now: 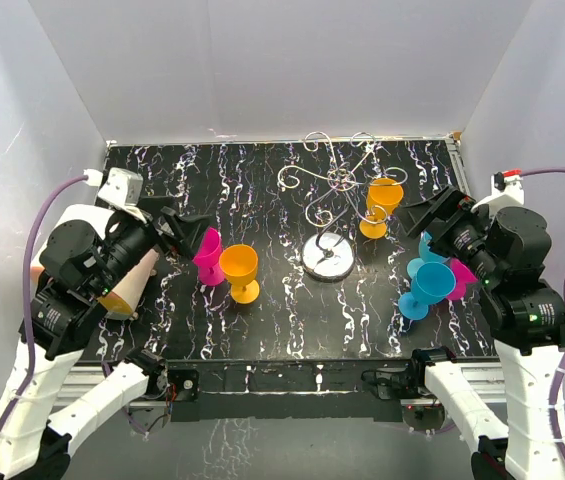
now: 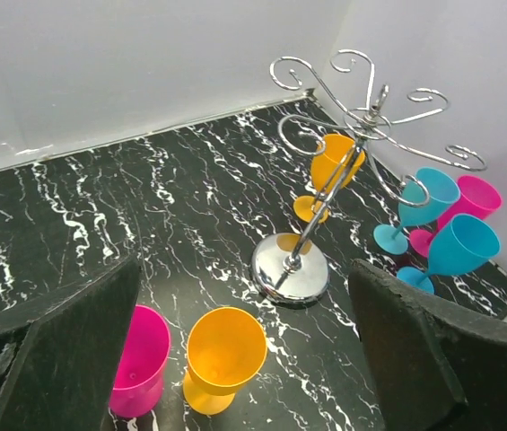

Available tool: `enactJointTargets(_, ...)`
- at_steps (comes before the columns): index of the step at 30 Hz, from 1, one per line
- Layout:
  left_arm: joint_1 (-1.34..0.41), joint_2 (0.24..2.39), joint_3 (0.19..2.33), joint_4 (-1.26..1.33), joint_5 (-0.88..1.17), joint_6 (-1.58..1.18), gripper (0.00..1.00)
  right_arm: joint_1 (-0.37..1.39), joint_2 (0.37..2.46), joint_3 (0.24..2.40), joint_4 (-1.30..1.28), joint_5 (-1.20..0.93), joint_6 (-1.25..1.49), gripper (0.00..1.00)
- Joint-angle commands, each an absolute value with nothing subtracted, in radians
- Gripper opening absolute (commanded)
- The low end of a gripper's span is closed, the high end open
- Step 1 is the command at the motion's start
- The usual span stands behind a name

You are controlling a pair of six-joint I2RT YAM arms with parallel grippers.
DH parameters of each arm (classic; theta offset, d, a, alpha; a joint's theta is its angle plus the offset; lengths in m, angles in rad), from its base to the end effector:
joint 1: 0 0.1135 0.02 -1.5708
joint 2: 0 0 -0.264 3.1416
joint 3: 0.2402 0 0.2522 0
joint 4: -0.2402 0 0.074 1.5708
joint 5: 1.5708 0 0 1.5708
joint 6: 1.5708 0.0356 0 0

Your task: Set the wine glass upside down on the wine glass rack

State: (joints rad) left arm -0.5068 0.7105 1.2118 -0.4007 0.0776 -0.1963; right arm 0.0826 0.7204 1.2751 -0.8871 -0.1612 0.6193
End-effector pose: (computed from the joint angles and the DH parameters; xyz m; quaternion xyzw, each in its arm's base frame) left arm 0.0990 -0.0581 0.4670 0.1321 0.6576 -0.2797 0.6869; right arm 0.1006 0.0141 0.4321 0.1702 0.7950 0.2605 0.5207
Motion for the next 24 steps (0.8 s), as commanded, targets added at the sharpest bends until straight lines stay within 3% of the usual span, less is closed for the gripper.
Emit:
enactJointTargets(1,-0.522,0.734,1.209,-0.403,0.182,-0.176,0.99,0.074,0.695,1.315,-0.778,-0.316,0.625,0.87)
enactJointTargets(9,-0.528,0.768,1.15,-0.415,0.29,-0.298,0.99,0.072,0.637,1.348,-0.719,-0.391,0.62,0.89)
enactJointTargets(20,-0.529,0.803,1.083,-0.49,0.275,-0.379,0.98,0.07,0.581,1.309,-0.644,-0.515,0.572,0.88)
enactJointTargets(24,-0.529,0.869,1.084,-0.589,0.156,-0.428,0.85,0.071,0.566,1.3,-0.593,-0.578,0.564,0.87)
